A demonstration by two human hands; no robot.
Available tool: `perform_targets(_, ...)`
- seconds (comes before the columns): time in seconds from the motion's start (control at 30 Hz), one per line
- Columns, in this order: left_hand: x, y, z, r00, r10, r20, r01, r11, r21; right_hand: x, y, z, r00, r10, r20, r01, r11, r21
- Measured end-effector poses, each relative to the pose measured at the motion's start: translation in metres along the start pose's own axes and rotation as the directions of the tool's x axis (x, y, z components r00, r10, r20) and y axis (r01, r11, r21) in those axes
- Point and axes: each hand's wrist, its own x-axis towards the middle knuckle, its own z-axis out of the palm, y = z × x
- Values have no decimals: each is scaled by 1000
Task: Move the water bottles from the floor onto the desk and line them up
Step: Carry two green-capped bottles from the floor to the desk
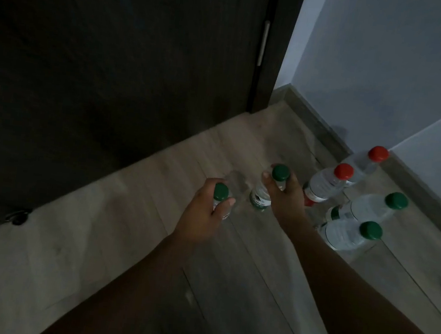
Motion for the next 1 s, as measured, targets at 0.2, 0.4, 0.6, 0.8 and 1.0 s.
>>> perform_targets(0.2, -24, 49, -54, 995, 90, -43, -82, 984, 156, -51, -61, -18, 999, -54, 3, 54, 998, 19)
perform_targets(0.4, -71, 231, -164, 957, 260, -131, -237, 957, 166, -134, -235, -87, 997, -73, -24, 74, 996, 56)
perform_targets(0.6, -134, 450, -284, 916, 357, -181, -332, 930, 157, -233, -457, -190, 989, -105, -106, 120, 982, 148)
perform_targets(0.8, -206, 632, -374, 893, 331, -304, -315, 944, 100, -339, -629, -281, 954, -179, -239, 235, 944, 231)
perform_targets(1.0, -242, 684, -394, 833, 428, -352, -427, 900, 83, -381, -677, -303, 937, -182, -297, 252, 943, 217)
